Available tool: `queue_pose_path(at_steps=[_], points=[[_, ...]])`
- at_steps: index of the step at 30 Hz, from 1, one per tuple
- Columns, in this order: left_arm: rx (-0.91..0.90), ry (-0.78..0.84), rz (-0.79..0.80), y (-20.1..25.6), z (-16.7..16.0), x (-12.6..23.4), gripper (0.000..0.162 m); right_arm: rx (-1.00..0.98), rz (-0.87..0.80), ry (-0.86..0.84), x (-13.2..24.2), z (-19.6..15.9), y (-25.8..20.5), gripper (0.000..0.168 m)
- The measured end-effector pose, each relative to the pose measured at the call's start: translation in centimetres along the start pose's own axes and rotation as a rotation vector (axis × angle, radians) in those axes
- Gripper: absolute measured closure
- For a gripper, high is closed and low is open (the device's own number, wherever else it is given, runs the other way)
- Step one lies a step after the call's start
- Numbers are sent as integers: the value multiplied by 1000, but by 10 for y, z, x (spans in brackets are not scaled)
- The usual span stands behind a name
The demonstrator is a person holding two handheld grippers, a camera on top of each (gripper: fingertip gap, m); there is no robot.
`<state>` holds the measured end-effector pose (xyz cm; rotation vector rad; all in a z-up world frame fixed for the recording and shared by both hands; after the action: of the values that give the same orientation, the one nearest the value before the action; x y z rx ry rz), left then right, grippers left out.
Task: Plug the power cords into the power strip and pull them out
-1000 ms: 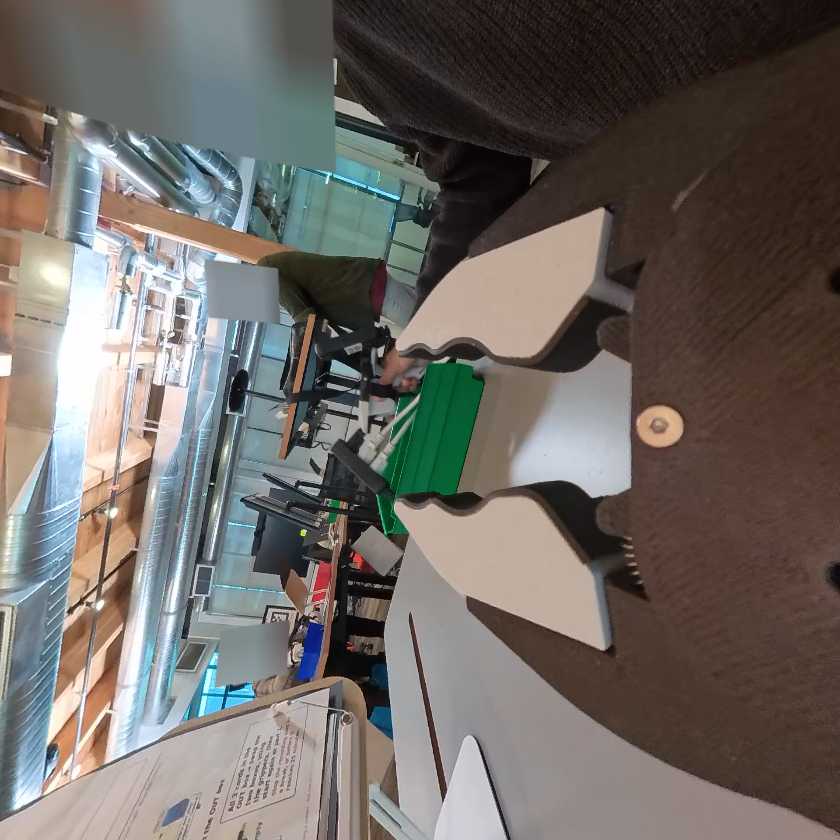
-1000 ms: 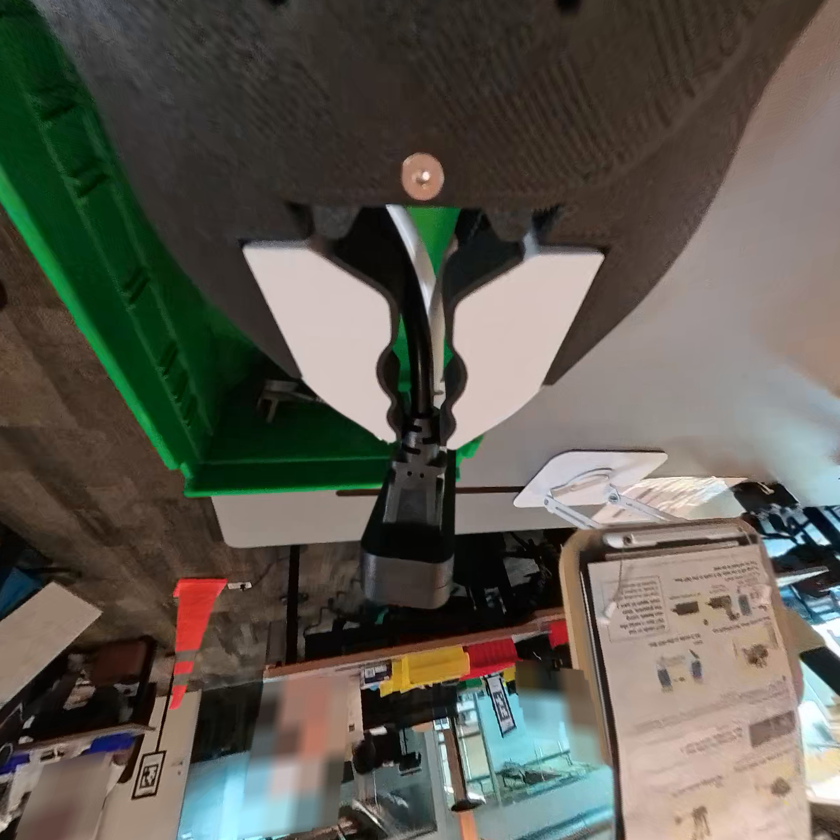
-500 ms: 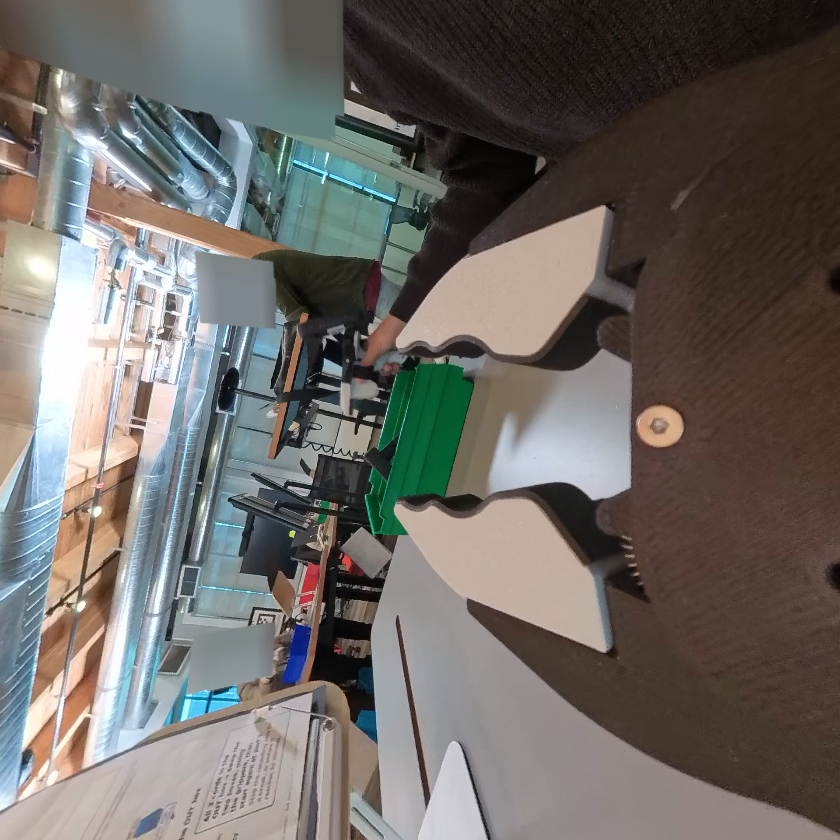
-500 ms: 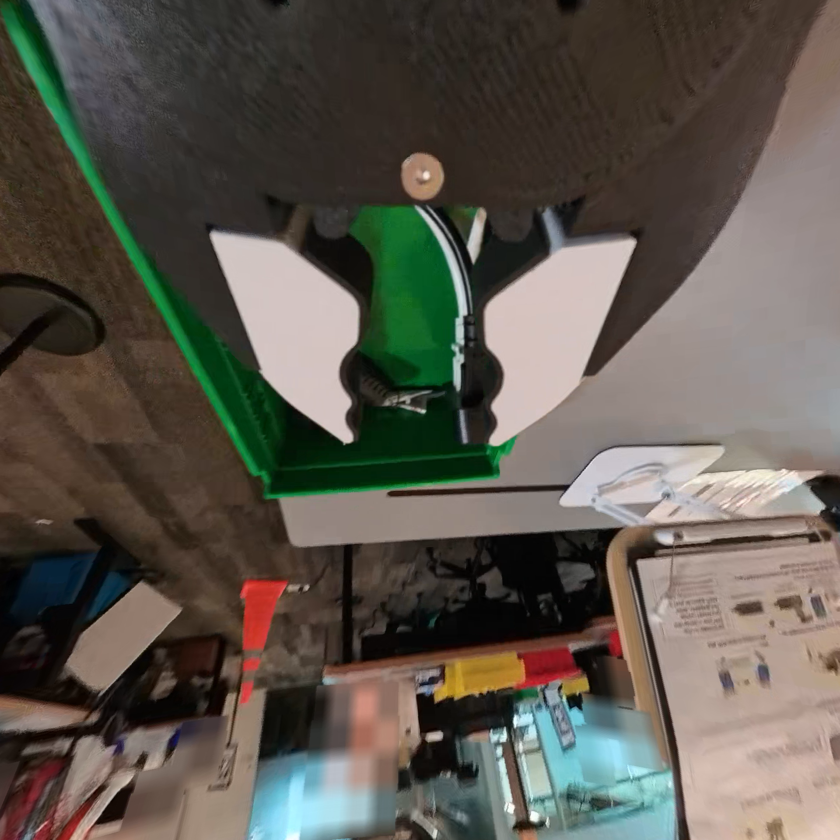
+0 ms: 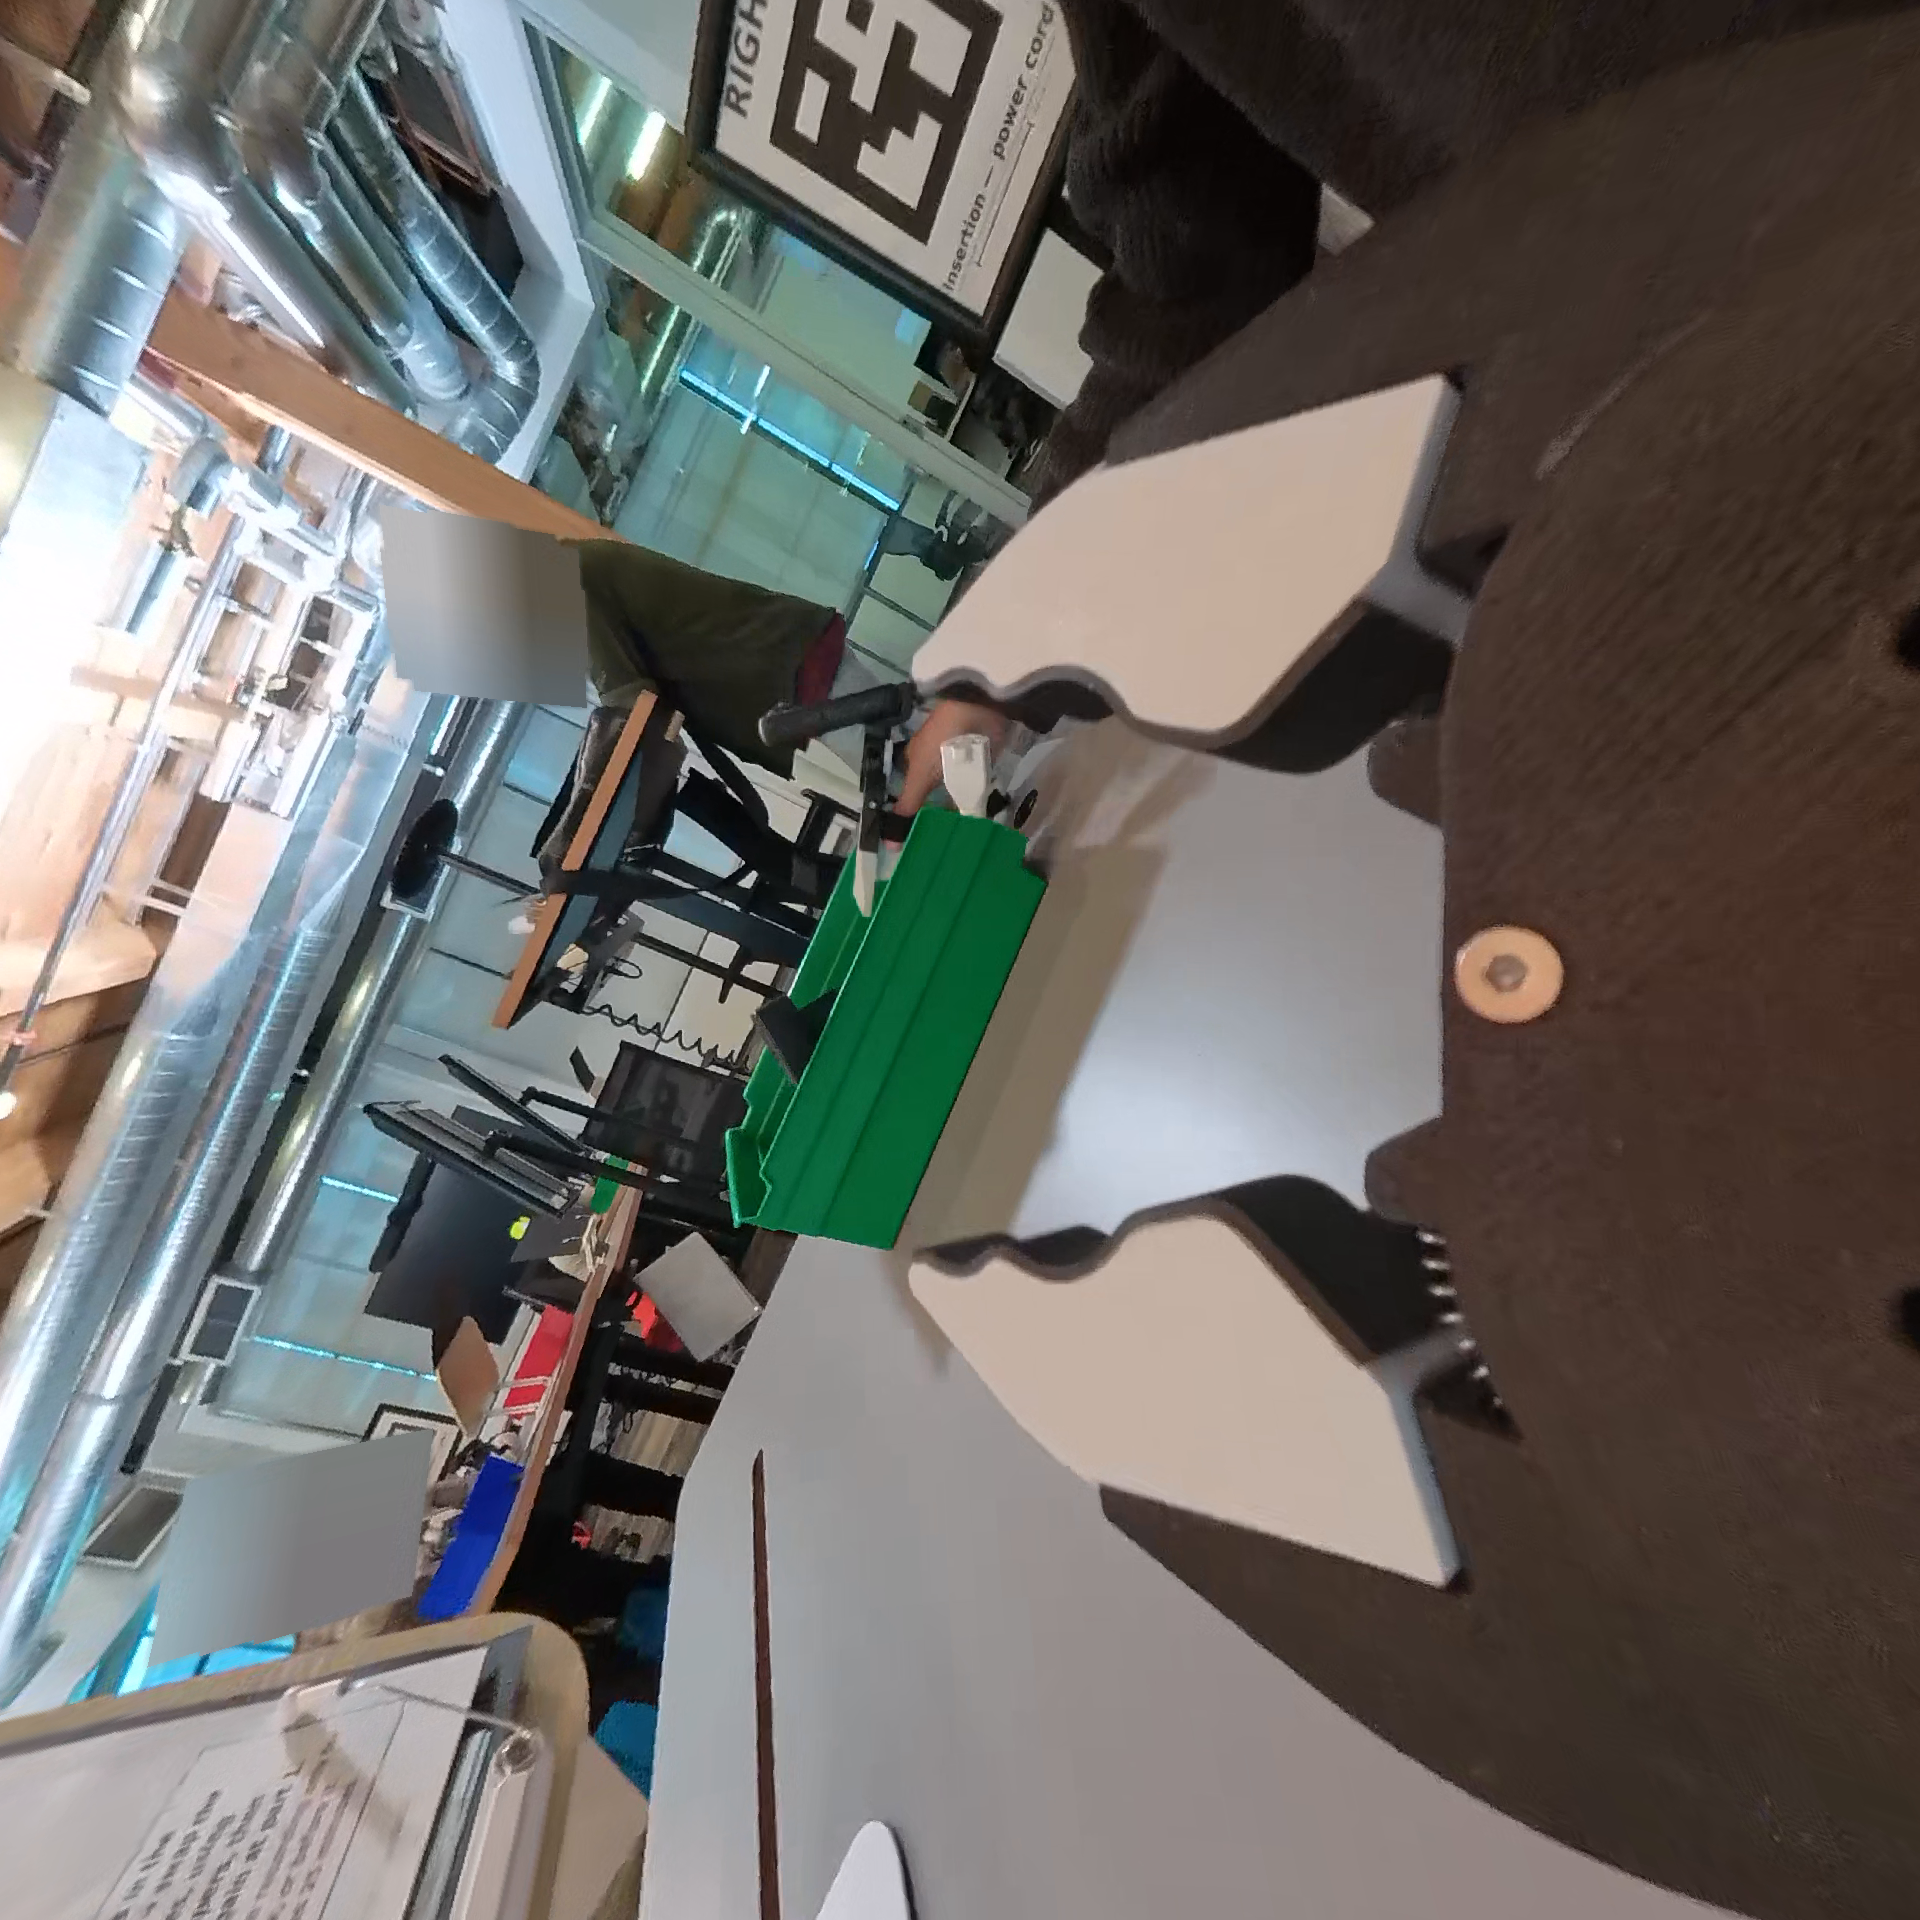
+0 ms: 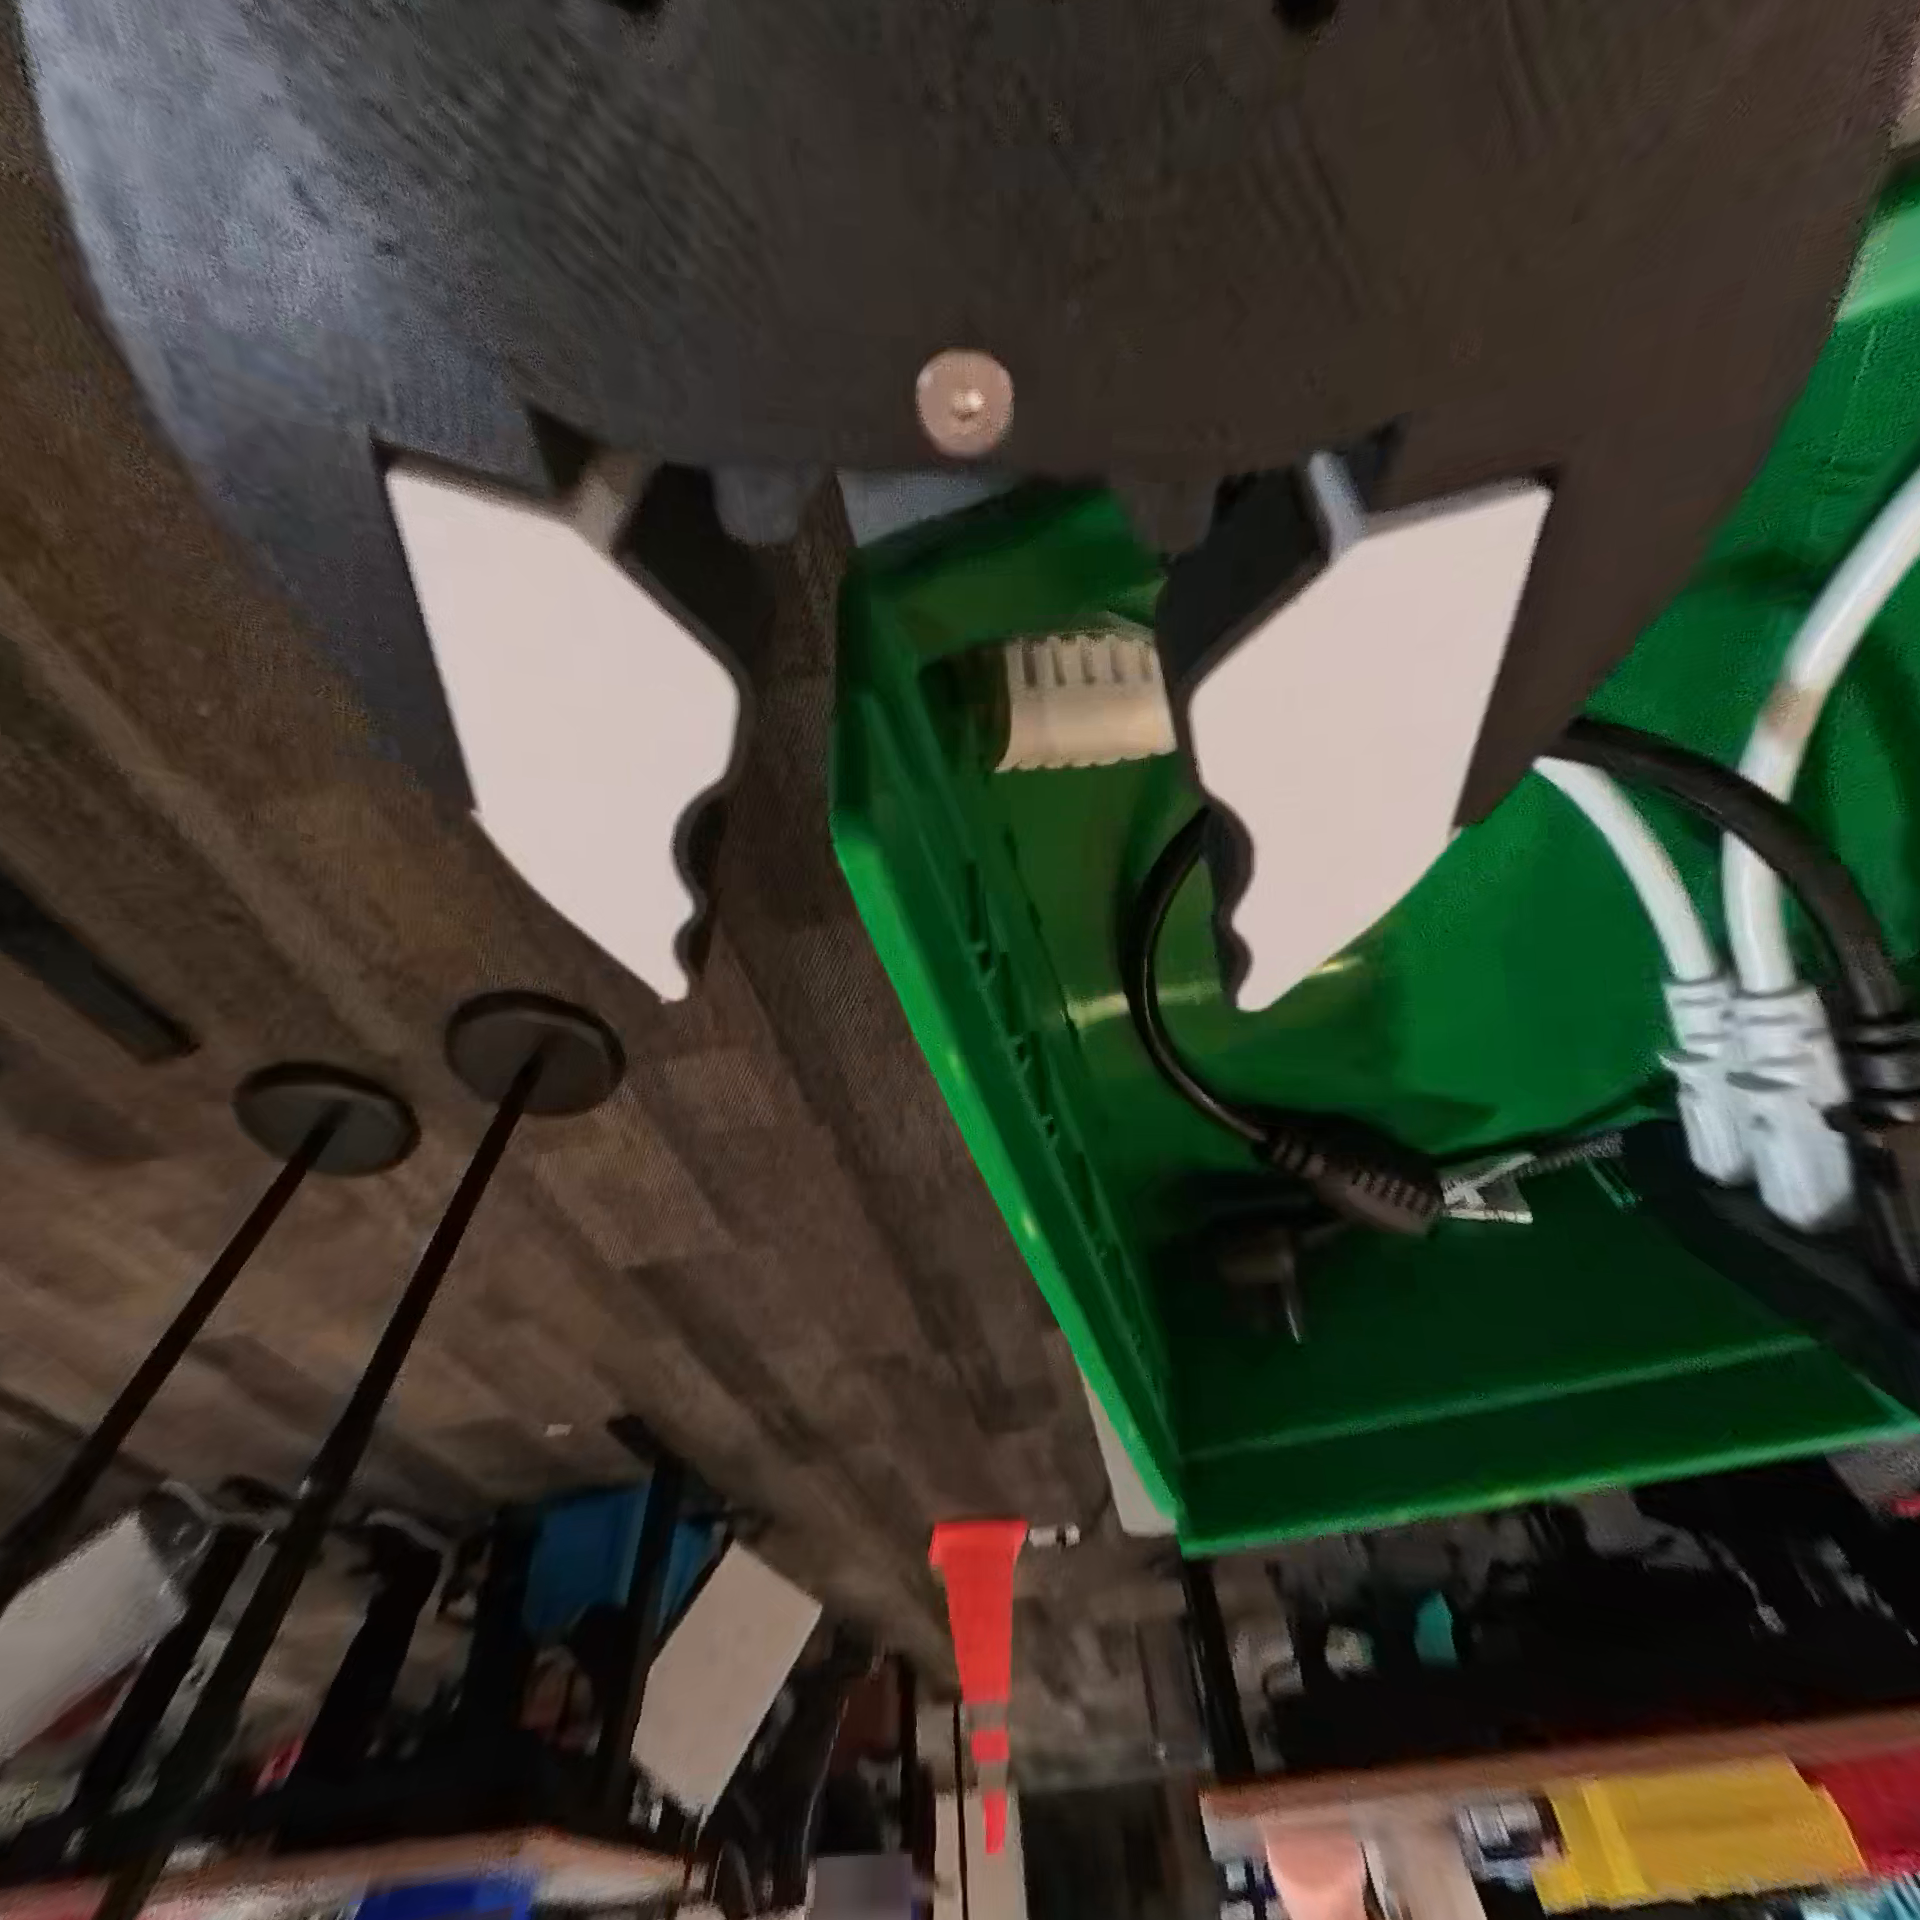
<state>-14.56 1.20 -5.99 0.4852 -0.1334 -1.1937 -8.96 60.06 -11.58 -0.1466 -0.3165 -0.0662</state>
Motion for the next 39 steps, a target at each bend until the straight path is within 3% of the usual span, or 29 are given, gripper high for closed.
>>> queue_pose_path(at_steps=[1,3,6,11,18,21,28,33,39], points=[[4,-11,4,-1,-3,-7,57,-49,15,-38,-7,-5,1,82],[0,-49,8,-4,-10,-17,43,-159,43,-10,-7,-5,3,136],[-11,-98,7,-10,-20,-28,31,-317,192,48,-1,-9,-10,157],[52,-65,18,-21,-18,-36,18,-319,150,69,23,-18,-38,159],[67,-81,36,-30,-20,-37,15,-313,207,52,42,-28,-58,160],[27,-8,57,-31,-10,-32,16,-306,223,59,40,-26,-56,160],[-175,10,278,-43,6,-7,16,-288,263,59,29,-22,-49,160],[-211,8,397,-50,7,11,16,-294,298,36,10,-16,-45,160],[-537,50,775,-59,46,65,16,-301,312,31,-11,-10,-44,158]])
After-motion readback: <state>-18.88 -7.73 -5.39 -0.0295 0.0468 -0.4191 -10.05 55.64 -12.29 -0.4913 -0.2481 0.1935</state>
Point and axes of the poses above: each gripper's, where its closed fingertips meet, x back along the fingers, z out of its top, y = z × x across the jaws, the point moved 6 cm from there along x, back along the fingers, and after that the axes turned 10 degrees about z, right-handed, at the moved point
